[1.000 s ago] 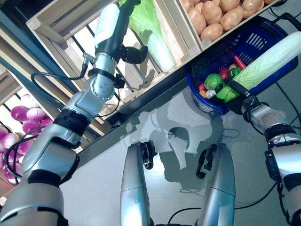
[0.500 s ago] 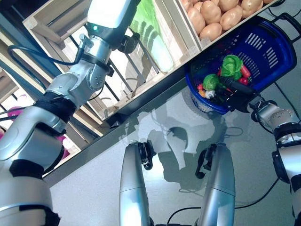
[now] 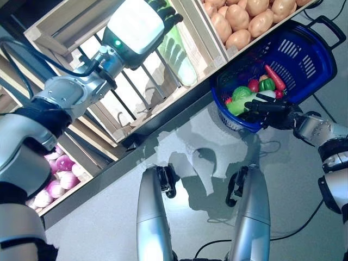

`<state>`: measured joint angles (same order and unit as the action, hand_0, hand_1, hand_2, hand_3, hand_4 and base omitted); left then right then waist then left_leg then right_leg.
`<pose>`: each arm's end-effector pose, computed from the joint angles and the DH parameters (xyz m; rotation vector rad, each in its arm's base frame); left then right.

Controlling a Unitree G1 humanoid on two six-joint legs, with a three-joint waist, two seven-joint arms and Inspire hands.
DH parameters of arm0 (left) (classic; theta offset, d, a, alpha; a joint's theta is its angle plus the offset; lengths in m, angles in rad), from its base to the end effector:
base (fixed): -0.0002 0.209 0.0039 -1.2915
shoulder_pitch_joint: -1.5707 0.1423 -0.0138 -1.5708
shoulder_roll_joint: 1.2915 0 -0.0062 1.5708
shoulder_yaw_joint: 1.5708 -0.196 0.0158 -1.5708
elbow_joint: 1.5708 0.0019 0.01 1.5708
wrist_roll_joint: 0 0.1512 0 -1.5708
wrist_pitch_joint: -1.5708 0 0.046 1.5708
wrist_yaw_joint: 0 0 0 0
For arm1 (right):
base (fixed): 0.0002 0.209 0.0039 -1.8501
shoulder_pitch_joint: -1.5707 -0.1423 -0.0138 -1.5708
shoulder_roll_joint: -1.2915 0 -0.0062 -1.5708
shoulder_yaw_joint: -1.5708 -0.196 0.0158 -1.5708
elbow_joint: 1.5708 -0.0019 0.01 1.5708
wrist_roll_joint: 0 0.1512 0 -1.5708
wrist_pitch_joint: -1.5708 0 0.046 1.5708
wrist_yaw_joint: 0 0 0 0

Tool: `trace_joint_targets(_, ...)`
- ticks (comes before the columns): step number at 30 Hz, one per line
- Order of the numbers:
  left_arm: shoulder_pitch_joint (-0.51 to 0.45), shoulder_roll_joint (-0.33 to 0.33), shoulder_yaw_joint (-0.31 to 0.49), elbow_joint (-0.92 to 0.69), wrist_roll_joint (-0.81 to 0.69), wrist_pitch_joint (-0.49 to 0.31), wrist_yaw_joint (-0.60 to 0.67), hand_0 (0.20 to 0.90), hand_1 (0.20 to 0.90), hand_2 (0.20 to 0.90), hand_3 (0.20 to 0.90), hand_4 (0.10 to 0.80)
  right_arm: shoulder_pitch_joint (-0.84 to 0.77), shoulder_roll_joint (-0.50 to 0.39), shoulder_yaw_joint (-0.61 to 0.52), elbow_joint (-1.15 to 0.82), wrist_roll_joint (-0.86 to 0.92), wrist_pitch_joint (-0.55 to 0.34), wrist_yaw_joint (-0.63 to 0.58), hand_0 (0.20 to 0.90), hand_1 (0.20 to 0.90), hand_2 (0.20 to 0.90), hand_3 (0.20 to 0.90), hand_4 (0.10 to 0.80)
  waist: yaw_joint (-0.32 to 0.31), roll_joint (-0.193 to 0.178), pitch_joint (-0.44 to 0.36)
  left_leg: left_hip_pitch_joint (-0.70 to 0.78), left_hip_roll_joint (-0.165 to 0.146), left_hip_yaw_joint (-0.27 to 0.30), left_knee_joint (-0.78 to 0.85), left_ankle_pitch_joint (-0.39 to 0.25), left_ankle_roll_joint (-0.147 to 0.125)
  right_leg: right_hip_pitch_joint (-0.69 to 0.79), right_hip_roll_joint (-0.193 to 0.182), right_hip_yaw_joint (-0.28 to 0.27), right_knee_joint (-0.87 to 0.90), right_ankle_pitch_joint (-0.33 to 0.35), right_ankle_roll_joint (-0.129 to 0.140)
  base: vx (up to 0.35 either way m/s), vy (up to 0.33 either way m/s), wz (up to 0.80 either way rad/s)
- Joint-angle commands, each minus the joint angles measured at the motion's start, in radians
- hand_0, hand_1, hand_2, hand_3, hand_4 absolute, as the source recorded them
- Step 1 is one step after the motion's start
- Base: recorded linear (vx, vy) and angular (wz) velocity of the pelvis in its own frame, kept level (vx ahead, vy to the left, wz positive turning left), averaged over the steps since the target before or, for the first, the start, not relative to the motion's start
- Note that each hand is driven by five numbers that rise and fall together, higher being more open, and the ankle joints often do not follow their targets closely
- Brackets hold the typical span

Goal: Put vegetables into the basket

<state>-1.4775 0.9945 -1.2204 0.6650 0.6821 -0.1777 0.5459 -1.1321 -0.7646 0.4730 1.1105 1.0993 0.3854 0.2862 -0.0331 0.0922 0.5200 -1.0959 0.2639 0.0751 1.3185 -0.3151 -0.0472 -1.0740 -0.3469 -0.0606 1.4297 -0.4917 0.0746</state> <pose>0.3632 0.2217 0.2947 2.0848 -0.9878 0.1239 0.3677 -0.2934 0.1964 0.2750 0.2748 0.0912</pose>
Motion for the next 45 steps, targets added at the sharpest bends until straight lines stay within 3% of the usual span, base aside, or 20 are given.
trace_joint_targets(1, -0.194, 0.093, -0.016, -0.025, 0.023, 0.062, -0.041, 0.900, 0.900, 0.900, 0.900, 0.800, -0.007, -0.063, -0.036, -0.041, 0.021, -0.063, 0.053, 0.900, 0.900, 0.900, 0.900, 0.800, -0.036, -0.011, -0.016, 0.062, 0.049, -0.031, -0.082, -0.032, -0.059, 0.045, -0.054, 0.017, -0.129, 0.137, 0.018, -0.010, 0.048, -0.08)
trace_joint_targets(11, -0.186, 0.069, -0.057, 0.034, 0.019, 0.054, -0.092, 0.900, 0.900, 0.900, 0.900, 0.800, 0.058, -0.121, -0.067, -0.095, 0.068, -0.055, 0.039, 0.900, 0.900, 0.900, 0.900, 0.800, -0.065, -0.030, 0.000, 0.010, 0.062, -0.038, -0.062, -0.040, -0.062, -0.004, -0.058, 0.030, -0.141, 0.166, 0.033, -0.011, 0.040, -0.09)
trace_joint_targets(18, -0.174, 0.005, -0.057, 0.164, 0.024, 0.036, -0.111, 0.900, 0.900, 0.900, 0.900, 0.800, 0.098, -0.125, -0.084, -0.153, 0.082, -0.051, 0.046, 0.900, 0.900, 0.900, 0.900, 0.800, -0.082, -0.054, 0.000, -0.057, 0.079, -0.050, -0.034, -0.044, -0.065, -0.067, -0.062, 0.036, -0.145, 0.192, 0.041, 0.001, 0.015, -0.08)
trace_joint_targets(27, -0.141, -0.021, -0.039, 0.213, 0.057, 0.053, -0.074, 0.900, 0.900, 0.900, 0.900, 0.800, 0.183, -0.097, -0.102, -0.327, 0.144, -0.078, 0.001, 0.900, 0.900, 0.900, 0.900, 0.800, -0.098, -0.075, 0.000, -0.158, 0.091, -0.075, 0.015, -0.051, -0.067, -0.159, -0.070, 0.054, -0.121, 0.202, 0.040, 0.008, 0.008, -0.11)
trace_joint_targets(36, -0.112, -0.039, -0.002, 0.226, 0.038, 0.077, -0.147, 0.900, 0.900, 0.900, 0.900, 0.800, 0.198, -0.065, -0.106, -0.420, 0.158, -0.085, -0.018, 0.900, 0.900, 0.900, 0.900, 0.800, -0.101, -0.080, 0.000, -0.195, 0.106, -0.085, 0.057, -0.066, -0.070, -0.196, -0.081, 0.060, -0.086, 0.193, 0.039, 0.011, 0.013, -0.05)
trace_joint_targets(40, -0.104, -0.039, 0.011, 0.232, -0.007, 0.087, -0.257, 0.900, 0.900, 0.900, 0.900, 0.800, 0.205, -0.064, -0.122, -0.460, 0.177, -0.087, -0.044, 0.900, 0.900, 0.900, 0.900, 0.800, -0.105, -0.083, 0.000, -0.208, 0.113, -0.094, 0.078, -0.072, -0.073, -0.207, -0.080, 0.070, -0.060, 0.183, 0.041, 0.037, 0.033, -0.10)
trace_joint_targets(41, -0.098, -0.040, 0.017, 0.237, -0.017, 0.089, -0.276, 0.679, 0.679, 0.679, 0.679, 0.653, 0.205, -0.063, -0.127, -0.468, 0.175, -0.088, -0.049, 0.900, 0.900, 0.900, 0.900, 0.800, -0.106, -0.083, 0.000, -0.212, 0.116, -0.095, 0.083, -0.074, -0.074, -0.211, -0.080, 0.072, -0.052, 0.179, 0.042, 0.023, 0.026, -0.06)
trace_joint_targets(42, -0.095, -0.042, 0.021, 0.242, -0.020, 0.089, -0.282, 0.547, 0.547, 0.547, 0.547, 0.565, 0.205, -0.062, -0.128, -0.475, 0.177, -0.086, -0.056, 0.900, 0.900, 0.900, 0.900, 0.800, -0.106, -0.084, 0.000, -0.215, 0.118, -0.097, 0.088, -0.075, -0.074, -0.215, -0.081, 0.074, -0.048, 0.178, 0.041, 0.029, 0.030, -0.09)
trace_joint_targets(43, -0.089, -0.044, 0.027, 0.249, -0.026, 0.088, -0.294, 0.300, 0.300, 0.300, 0.300, 0.400, 0.209, -0.061, -0.132, -0.486, 0.182, -0.086, -0.065, 0.900, 0.900, 0.900, 0.900, 0.800, -0.107, -0.085, 0.000, -0.217, 0.119, -0.098, 0.093, -0.077, -0.073, -0.218, -0.081, 0.076, -0.043, 0.178, 0.041, 0.023, 0.022, -0.10)
trace_joint_targets(45, -0.080, -0.048, 0.041, 0.251, -0.039, 0.093, -0.328, 0.300, 0.300, 0.300, 0.300, 0.400, 0.216, -0.057, -0.142, -0.501, 0.185, -0.092, -0.077, 0.900, 0.900, 0.900, 0.900, 0.800, -0.107, -0.085, 0.000, -0.220, 0.119, -0.099, 0.097, -0.078, -0.073, -0.220, -0.084, 0.077, -0.039, 0.176, 0.041, 0.009, 0.008, -0.04)
